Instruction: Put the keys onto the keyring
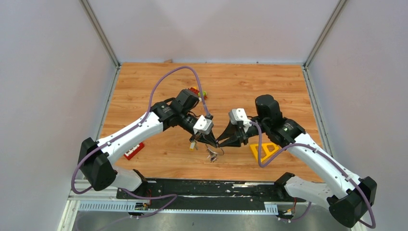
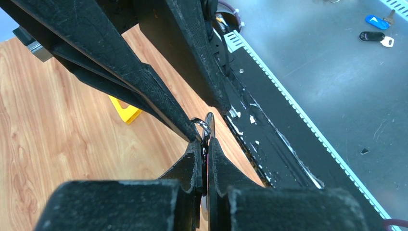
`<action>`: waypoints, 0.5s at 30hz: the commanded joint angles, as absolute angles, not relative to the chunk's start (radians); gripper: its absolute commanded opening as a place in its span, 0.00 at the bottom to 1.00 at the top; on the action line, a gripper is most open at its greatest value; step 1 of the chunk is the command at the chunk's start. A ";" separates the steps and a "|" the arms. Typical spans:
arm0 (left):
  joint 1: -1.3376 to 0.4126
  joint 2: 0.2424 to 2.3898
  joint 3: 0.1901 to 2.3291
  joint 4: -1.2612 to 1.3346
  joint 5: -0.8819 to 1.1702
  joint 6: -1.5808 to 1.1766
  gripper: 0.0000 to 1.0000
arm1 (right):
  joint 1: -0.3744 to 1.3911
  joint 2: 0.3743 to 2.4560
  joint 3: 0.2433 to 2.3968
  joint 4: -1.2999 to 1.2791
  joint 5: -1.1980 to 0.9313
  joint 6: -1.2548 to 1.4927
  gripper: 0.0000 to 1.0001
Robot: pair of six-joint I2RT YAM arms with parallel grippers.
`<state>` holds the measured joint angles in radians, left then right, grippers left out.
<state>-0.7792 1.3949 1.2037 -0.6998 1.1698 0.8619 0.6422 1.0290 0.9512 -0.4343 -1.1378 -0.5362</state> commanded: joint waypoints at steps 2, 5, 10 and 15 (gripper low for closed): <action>-0.784 1.388 1.233 -0.702 1.210 0.882 0.00 | 0.655 1.035 0.971 -0.387 -1.152 -0.528 0.21; -0.784 1.386 1.229 -0.701 1.206 0.883 0.00 | 0.655 1.036 0.970 -0.377 -1.146 -0.516 0.11; -0.782 1.382 1.235 -0.697 1.173 0.891 0.08 | 0.655 1.022 0.969 -0.339 -1.088 -0.442 0.00; -0.755 1.363 1.252 -0.662 1.105 0.885 0.40 | 0.655 1.008 0.985 -0.317 -0.949 -0.343 0.00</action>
